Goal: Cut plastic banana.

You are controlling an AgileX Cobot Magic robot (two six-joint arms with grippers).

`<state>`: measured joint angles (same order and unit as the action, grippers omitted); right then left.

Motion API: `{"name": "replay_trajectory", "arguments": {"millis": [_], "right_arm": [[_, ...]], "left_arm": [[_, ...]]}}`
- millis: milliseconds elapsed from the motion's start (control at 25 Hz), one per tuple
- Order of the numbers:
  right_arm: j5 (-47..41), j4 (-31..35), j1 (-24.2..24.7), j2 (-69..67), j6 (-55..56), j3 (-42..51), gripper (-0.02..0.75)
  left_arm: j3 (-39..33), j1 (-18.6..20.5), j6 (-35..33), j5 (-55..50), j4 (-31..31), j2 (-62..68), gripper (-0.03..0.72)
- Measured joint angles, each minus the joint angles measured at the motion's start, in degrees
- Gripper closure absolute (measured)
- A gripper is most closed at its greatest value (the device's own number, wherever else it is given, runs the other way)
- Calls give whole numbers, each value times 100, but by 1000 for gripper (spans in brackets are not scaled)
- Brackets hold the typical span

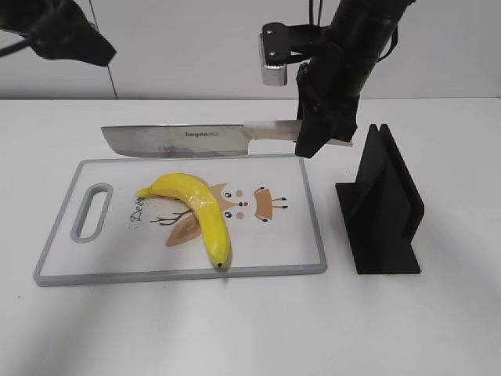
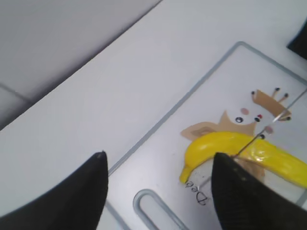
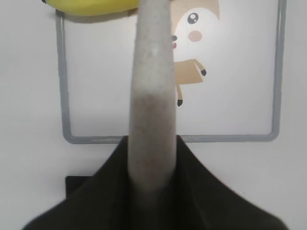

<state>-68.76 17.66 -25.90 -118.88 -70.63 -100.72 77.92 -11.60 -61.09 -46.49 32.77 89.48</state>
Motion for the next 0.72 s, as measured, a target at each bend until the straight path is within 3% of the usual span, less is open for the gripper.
{"name": "replay_trajectory", "arguments": {"millis": [320, 560, 720], "right_arm": [[-82, 0, 0, 0, 2218, -565, 571], [-93, 0, 0, 0, 3769, -1121, 571], [-99, 0, 0, 0, 4766, -1151, 571]], "left_arm": [[231, 496, 3237, -361, -1407, -489, 78], [438, 553, 4677, -1678, -2691, -581, 98], [438, 564, 5119, -2280, -3240, -583, 101]]}}
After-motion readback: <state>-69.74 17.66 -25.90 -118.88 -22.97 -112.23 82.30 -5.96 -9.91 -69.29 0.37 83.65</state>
